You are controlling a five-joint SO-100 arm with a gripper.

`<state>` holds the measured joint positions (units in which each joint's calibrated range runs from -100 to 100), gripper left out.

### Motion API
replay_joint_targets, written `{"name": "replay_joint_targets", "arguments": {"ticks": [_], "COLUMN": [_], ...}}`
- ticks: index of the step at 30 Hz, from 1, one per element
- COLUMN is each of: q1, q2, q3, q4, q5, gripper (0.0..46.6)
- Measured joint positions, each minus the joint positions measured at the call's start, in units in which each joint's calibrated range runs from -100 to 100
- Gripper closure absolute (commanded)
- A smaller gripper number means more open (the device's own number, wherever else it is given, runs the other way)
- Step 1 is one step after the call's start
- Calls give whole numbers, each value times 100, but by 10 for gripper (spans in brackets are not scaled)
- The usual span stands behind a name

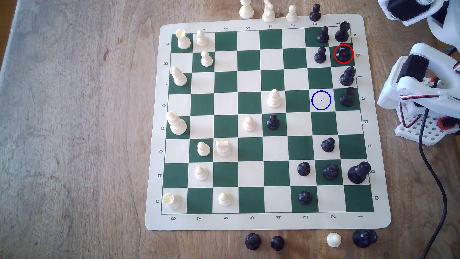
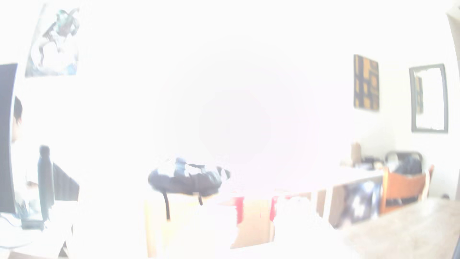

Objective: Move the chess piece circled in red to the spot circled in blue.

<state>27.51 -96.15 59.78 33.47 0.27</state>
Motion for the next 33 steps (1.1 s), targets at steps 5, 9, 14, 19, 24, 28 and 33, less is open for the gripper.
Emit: {"name": "replay_joint_targets", "arguments": {"ticks": [5, 9, 14, 19, 24, 28, 33], "q1": [332, 406, 642, 730, 752, 841, 1121], "q2": [193, 754, 1265, 2396, 3519, 3904, 4382], "q3": [-479, -1057, -1112, -1943, -3019, -3145, -3163], "q4": [1657, 3163, 4167, 5052, 5633, 5873, 6040], "q5": [93, 386, 884, 1035, 1143, 1289, 1416], "gripper": [299, 288, 299, 294, 286, 281, 303]}}
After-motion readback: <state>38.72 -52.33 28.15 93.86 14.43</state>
